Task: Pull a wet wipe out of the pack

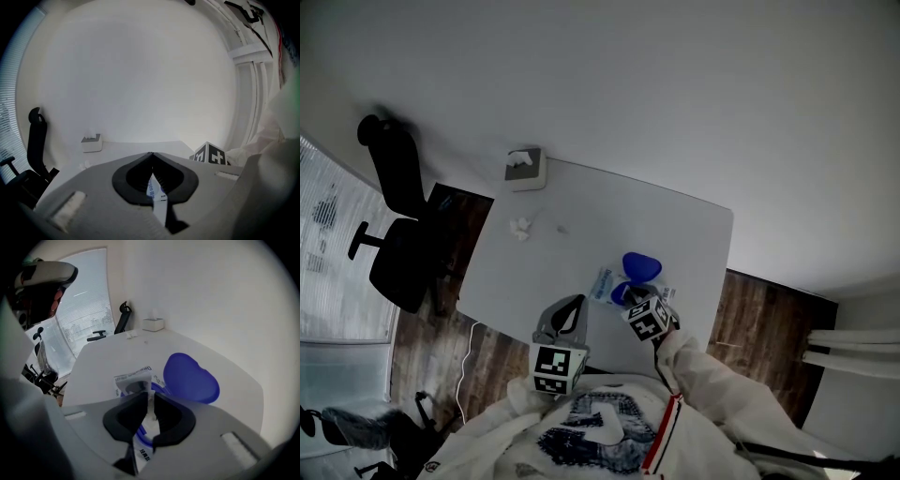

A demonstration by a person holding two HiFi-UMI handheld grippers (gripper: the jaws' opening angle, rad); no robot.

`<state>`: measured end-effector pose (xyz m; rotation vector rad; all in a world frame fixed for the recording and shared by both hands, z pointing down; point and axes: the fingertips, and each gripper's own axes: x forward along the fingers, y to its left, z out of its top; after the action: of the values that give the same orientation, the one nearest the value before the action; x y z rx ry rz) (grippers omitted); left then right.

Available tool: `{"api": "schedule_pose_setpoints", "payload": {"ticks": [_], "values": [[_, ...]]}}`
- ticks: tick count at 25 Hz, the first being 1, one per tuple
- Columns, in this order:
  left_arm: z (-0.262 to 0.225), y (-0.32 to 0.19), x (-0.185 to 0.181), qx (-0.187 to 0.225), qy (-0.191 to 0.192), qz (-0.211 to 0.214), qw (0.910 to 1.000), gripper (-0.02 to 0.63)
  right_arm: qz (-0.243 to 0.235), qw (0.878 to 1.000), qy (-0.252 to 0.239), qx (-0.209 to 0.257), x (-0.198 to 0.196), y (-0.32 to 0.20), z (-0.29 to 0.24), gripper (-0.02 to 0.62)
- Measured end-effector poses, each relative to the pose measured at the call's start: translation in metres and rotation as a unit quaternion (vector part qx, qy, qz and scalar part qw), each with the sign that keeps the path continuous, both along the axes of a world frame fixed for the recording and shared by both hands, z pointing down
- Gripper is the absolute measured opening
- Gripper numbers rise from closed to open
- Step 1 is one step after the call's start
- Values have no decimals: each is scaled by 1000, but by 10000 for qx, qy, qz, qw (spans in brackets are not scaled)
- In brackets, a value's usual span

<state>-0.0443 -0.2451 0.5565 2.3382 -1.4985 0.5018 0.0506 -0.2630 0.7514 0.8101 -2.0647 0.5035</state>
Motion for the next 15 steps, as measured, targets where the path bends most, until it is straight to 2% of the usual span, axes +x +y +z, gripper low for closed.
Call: {"api": "schedule_pose_setpoints", "payload": {"ticks": [7, 15], "values": [[-1, 4, -2, -45, -43, -61, 10000, 5, 66, 10000, 21, 25, 1, 0, -1, 20], [-1, 8, -1, -55, -41, -30, 10000, 5, 343, 9993, -113, 8, 5, 2, -6, 15]]}}
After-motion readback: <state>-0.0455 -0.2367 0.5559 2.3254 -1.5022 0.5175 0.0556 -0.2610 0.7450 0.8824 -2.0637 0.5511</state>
